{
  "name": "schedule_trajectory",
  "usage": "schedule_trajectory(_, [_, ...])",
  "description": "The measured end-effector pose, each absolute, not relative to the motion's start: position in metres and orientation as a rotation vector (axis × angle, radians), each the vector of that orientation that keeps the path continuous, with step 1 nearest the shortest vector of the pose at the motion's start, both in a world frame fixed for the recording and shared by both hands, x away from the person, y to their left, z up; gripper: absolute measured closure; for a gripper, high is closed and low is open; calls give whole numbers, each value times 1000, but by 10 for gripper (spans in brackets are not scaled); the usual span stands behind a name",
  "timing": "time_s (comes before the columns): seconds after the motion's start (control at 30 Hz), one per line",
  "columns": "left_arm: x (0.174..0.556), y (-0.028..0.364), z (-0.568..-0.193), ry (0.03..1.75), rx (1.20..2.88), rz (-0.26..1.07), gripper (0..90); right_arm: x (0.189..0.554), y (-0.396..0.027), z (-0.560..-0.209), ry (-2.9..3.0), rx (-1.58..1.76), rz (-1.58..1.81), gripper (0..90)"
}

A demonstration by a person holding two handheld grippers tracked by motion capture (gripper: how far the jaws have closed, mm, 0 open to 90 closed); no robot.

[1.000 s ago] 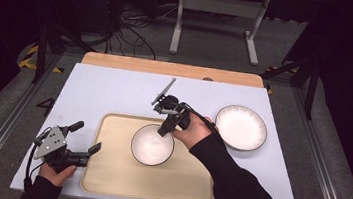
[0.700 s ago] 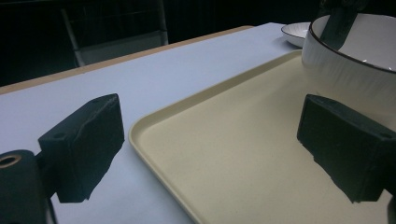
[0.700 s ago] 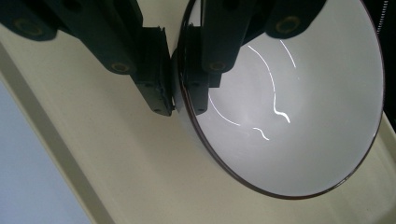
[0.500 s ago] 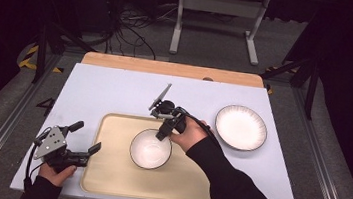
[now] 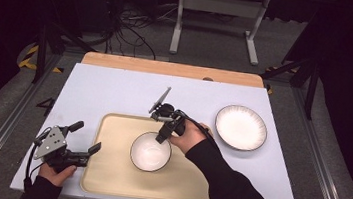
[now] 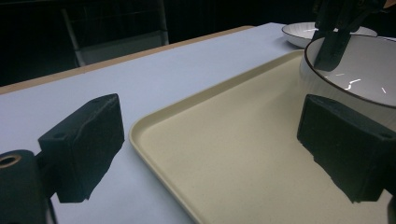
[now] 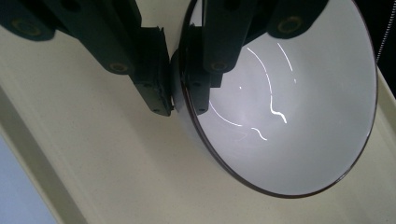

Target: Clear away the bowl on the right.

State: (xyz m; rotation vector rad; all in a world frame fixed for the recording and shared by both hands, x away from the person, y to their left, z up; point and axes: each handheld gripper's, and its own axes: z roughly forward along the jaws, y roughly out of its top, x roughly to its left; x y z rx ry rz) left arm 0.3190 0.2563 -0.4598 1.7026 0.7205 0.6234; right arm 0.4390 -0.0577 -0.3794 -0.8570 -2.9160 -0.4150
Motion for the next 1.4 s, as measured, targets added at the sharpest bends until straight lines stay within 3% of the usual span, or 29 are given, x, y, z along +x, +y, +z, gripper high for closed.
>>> schedule_trajectory(0.57, [319, 257, -460, 716, 1708, 623, 80, 445, -66, -391, -2891, -877, -422, 791])
schedule_trajectory(0.97, [319, 256, -460, 717, 1700, 624, 80, 441, -68, -387, -2948, -882, -496, 550])
schedule_trajectory(1.4, [320, 256, -460, 719, 1706, 618, 77, 422, -77, -359, -3036, -835, -849, 256])
